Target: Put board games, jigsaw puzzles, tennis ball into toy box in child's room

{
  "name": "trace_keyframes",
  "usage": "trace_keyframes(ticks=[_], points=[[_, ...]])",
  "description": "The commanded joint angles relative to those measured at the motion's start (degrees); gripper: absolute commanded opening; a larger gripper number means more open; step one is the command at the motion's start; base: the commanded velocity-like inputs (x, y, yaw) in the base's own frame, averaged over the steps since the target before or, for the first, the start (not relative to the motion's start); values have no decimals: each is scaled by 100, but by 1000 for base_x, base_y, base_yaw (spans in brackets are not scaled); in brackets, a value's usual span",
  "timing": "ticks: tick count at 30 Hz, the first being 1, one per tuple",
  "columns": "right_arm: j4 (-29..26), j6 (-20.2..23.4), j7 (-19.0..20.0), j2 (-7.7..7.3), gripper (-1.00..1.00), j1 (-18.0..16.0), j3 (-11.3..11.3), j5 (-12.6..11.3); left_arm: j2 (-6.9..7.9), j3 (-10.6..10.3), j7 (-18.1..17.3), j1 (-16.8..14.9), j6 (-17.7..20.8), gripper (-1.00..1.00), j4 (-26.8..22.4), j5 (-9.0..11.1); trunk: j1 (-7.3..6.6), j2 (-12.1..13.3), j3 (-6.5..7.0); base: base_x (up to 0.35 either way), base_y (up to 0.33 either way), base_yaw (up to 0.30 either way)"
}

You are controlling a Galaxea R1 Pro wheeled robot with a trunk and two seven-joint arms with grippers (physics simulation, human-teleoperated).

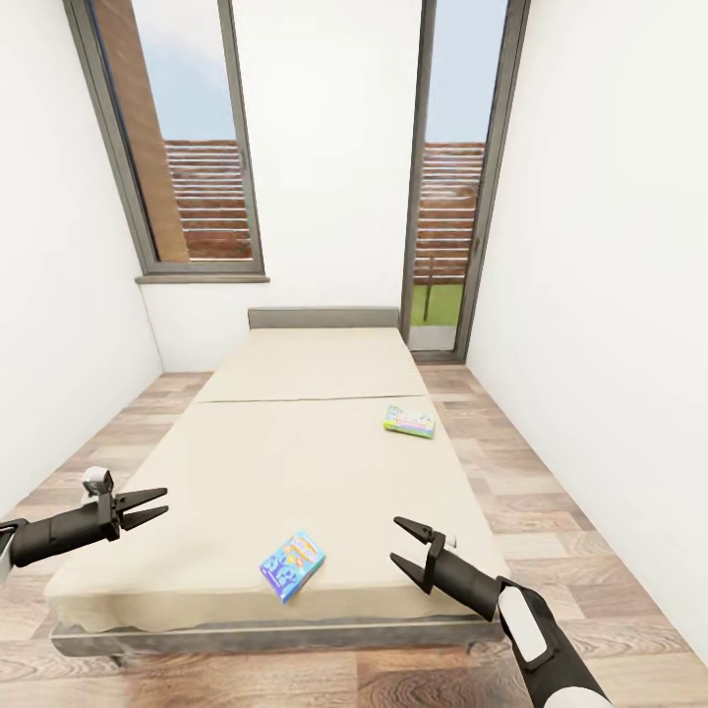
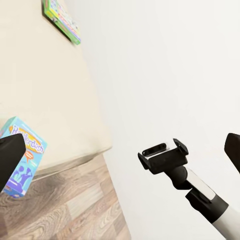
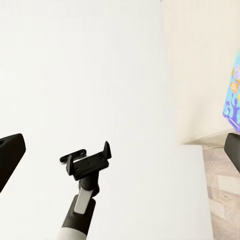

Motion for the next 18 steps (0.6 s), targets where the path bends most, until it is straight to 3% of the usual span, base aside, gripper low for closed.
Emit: trace_keyframes(ticks=[1, 9, 18], points=[[-1, 10, 23, 6, 100, -5, -26, 29, 0, -1, -24, -3, 57, 100, 1, -6, -1, -3, -6, 0, 0, 0], [7, -309, 3, 0, 100, -5, -26, 33, -40, 18, -24, -3, -161, 100, 11, 3, -1, -3, -6, 0, 16, 0], [8, -363, -18, -2, 100, -5, -26, 34, -53, 20, -24, -3, -248, 100, 18, 35, -1, -3, -6, -9, 222, 0]])
